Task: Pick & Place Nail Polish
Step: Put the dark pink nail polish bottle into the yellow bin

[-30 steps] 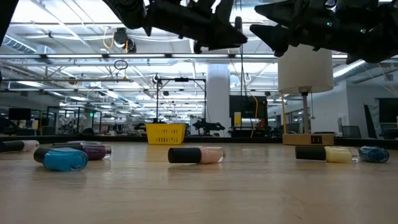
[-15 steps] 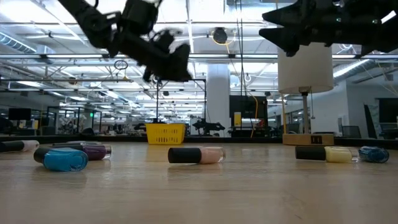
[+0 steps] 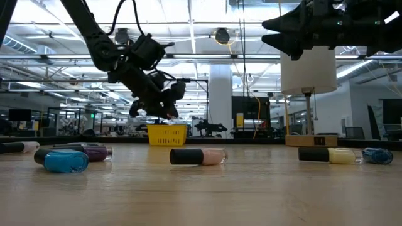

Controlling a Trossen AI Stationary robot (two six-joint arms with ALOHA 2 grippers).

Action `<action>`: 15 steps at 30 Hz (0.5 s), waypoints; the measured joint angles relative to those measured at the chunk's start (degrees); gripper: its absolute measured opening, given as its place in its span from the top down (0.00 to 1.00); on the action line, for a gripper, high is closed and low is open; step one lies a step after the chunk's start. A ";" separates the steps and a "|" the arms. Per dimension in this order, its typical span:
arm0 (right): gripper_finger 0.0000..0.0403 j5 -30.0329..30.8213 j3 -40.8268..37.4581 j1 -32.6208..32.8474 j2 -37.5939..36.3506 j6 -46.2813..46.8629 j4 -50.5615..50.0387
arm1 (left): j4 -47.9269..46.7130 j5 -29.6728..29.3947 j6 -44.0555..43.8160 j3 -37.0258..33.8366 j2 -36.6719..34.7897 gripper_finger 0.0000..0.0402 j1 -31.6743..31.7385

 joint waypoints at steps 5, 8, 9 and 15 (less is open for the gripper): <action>0.36 0.00 0.00 0.00 0.01 0.00 -0.22 | -0.38 0.07 0.24 -0.02 0.00 0.77 -0.12; 0.36 0.00 0.00 0.00 0.01 0.09 -0.28 | -0.41 0.09 -0.44 -0.02 0.00 0.77 -0.13; 0.36 0.00 0.00 0.00 0.01 0.10 -0.28 | -0.52 0.09 -0.64 -0.01 0.00 0.76 -0.13; 0.36 0.00 0.00 0.00 0.01 0.13 -0.42 | -0.97 0.16 -0.55 -0.02 0.00 0.62 -0.13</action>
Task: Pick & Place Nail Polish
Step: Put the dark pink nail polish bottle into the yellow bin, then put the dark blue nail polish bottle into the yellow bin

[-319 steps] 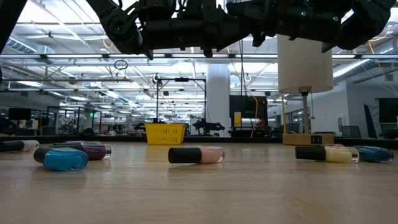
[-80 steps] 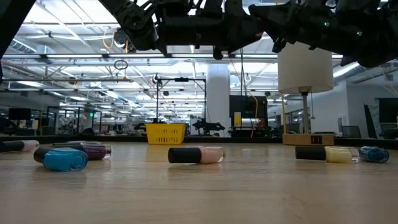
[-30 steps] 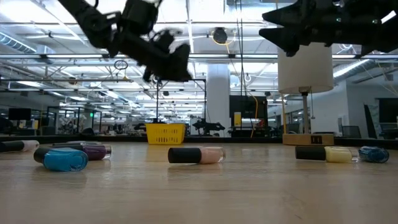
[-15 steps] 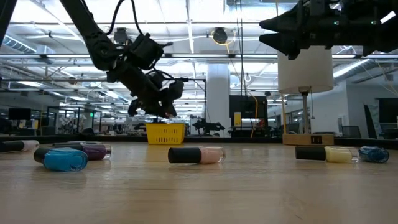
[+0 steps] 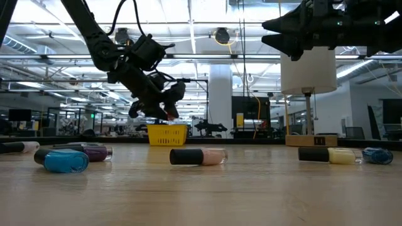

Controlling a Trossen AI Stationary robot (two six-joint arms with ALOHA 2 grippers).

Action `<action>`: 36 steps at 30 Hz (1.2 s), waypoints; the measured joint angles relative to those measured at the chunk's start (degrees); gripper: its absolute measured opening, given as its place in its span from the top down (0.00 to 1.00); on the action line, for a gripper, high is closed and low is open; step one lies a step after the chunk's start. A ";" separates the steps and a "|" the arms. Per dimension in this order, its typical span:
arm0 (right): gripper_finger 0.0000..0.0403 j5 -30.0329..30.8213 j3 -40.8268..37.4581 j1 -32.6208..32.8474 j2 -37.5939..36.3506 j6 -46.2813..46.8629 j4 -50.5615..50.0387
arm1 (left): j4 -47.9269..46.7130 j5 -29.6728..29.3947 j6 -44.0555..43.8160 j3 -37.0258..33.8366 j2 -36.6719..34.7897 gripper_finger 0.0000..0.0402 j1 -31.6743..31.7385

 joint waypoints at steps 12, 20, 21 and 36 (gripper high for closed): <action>0.36 -0.02 0.00 0.00 0.00 -0.75 -2.72 | -0.04 0.02 3.65 0.02 0.00 0.33 0.00; 0.36 -0.13 2.52 2.80 0.00 -1.19 -12.61 | -0.01 0.02 3.90 0.02 -0.02 0.29 0.00; 0.36 -0.03 3.95 4.13 -0.02 -0.75 -16.74 | 0.00 0.02 3.90 0.02 -0.01 0.29 0.00; 0.43 -3.29 17.71 25.17 9.46 3.53 -68.14 | 0.04 0.00 3.70 0.02 -0.02 0.29 -1.74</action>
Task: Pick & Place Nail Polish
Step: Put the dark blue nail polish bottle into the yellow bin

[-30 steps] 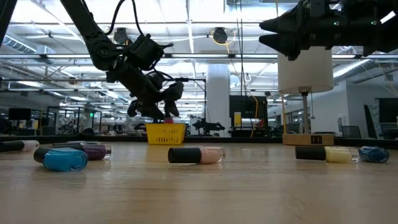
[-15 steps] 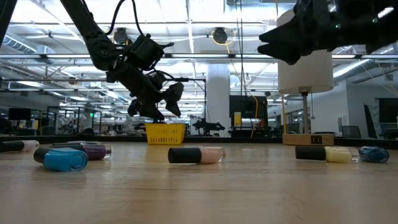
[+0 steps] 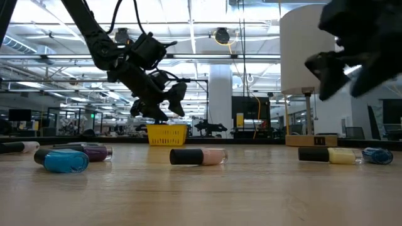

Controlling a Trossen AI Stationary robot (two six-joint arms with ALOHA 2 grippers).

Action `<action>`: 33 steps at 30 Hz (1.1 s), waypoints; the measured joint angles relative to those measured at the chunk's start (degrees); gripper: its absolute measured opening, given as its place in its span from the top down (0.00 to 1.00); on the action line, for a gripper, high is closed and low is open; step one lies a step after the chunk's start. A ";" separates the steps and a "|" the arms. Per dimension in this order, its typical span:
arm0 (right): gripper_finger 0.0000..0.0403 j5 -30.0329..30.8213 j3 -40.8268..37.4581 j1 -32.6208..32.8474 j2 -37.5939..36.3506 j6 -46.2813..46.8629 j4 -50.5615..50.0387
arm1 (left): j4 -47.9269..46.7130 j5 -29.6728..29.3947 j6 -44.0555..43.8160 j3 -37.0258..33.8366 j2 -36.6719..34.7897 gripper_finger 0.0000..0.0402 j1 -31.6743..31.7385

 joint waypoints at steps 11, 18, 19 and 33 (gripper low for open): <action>0.48 -3.01 0.00 1.10 7.50 -0.29 -4.14 | 0.09 0.00 0.35 0.01 0.00 0.29 -0.69; 0.48 -3.04 0.00 1.10 12.93 -3.97 -2.24 | 0.67 -0.02 1.70 0.02 0.00 0.29 -0.69; 0.48 -3.12 0.00 1.08 13.51 -4.27 -2.05 | 0.81 -0.02 1.74 0.02 0.00 0.29 -0.69; 0.63 -7.48 0.08 1.08 17.12 -3.59 -0.78 | 0.87 -0.02 1.79 0.02 -0.02 0.29 -0.69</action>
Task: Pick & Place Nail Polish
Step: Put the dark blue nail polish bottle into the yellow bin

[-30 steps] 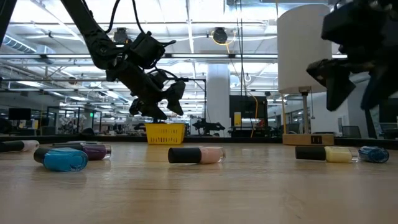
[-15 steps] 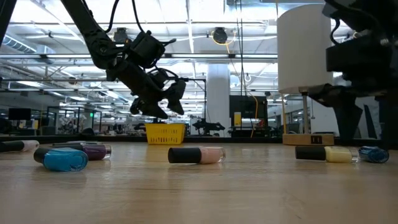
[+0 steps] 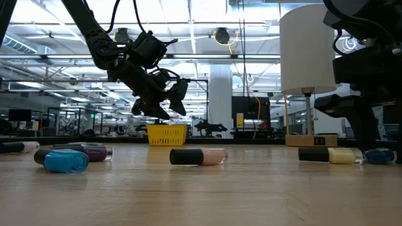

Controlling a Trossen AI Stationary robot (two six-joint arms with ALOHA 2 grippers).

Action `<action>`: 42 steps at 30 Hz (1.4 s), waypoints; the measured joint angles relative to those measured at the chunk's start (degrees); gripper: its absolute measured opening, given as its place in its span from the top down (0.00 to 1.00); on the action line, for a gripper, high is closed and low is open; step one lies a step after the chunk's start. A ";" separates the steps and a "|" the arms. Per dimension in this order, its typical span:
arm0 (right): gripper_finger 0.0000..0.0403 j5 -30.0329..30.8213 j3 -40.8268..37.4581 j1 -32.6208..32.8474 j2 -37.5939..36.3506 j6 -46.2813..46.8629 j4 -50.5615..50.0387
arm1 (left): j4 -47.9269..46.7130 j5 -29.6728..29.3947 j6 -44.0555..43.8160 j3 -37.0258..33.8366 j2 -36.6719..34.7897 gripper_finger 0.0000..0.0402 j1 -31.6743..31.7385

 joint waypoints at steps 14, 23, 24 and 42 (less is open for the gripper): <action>0.87 -0.14 -0.04 0.02 -0.10 0.10 0.63 | -0.02 0.00 -0.07 0.00 0.00 0.29 -0.02; 0.87 7.38 1.50 -0.11 -6.61 0.22 -1.52 | -0.04 0.00 -0.04 0.00 0.00 0.29 -0.06; 0.87 9.01 1.51 -0.09 -7.87 0.20 -2.51 | -0.04 0.00 -0.04 0.00 0.00 0.29 -0.06; 0.87 29.98 -10.54 -12.88 -21.95 -3.64 28.23 | 15.35 4.33 11.31 0.00 0.00 0.29 -5.82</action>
